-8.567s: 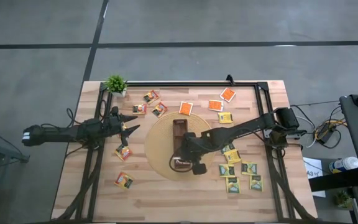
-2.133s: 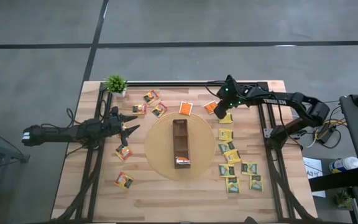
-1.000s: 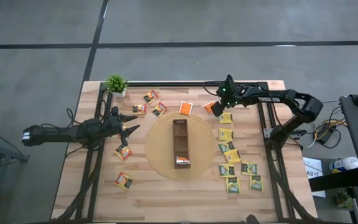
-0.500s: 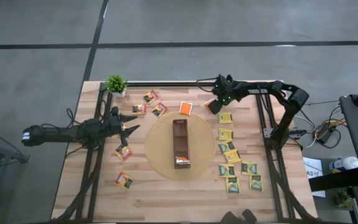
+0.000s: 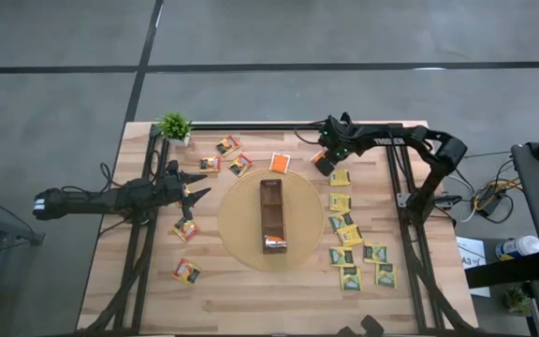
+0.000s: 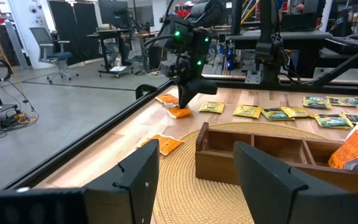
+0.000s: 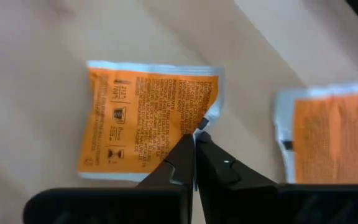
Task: Pick & Place Tea
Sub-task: Put the middle white tea bag into the bottom section of the wooden organizer
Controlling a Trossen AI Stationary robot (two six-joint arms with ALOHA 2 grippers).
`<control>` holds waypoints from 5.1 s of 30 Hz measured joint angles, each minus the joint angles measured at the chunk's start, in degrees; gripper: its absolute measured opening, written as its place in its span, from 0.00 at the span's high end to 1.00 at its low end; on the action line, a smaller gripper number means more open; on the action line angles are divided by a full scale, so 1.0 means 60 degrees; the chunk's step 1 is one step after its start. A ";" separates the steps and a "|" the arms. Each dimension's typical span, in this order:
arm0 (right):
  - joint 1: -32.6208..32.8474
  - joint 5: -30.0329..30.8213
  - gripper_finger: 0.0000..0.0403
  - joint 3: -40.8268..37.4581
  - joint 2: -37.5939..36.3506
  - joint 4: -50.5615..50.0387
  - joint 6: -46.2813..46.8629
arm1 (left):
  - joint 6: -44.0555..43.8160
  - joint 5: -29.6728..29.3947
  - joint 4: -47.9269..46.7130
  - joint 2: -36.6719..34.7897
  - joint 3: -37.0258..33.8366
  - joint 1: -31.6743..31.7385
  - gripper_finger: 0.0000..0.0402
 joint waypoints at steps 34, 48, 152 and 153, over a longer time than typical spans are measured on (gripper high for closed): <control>0.6762 0.3516 0.98 0.0681 -0.2499 -0.0220 -0.2491 | 0.0001 0.0000 0.0000 -0.0004 0.0002 0.0004 0.50; 0.8473 0.4579 0.98 0.1550 -0.1493 -0.0298 -0.1519 | -0.0002 0.0000 0.0000 -0.0004 0.0002 -0.0004 0.50; 1.0329 0.4709 0.89 0.3734 0.1399 -0.0333 -0.0149 | -0.0001 0.0000 0.0004 -0.0002 0.0001 0.0004 0.50; 1.0329 0.4716 0.86 0.3734 0.1399 -0.0337 -0.0149 | 0.0000 0.0000 0.0004 -0.0004 -0.0001 0.0004 0.50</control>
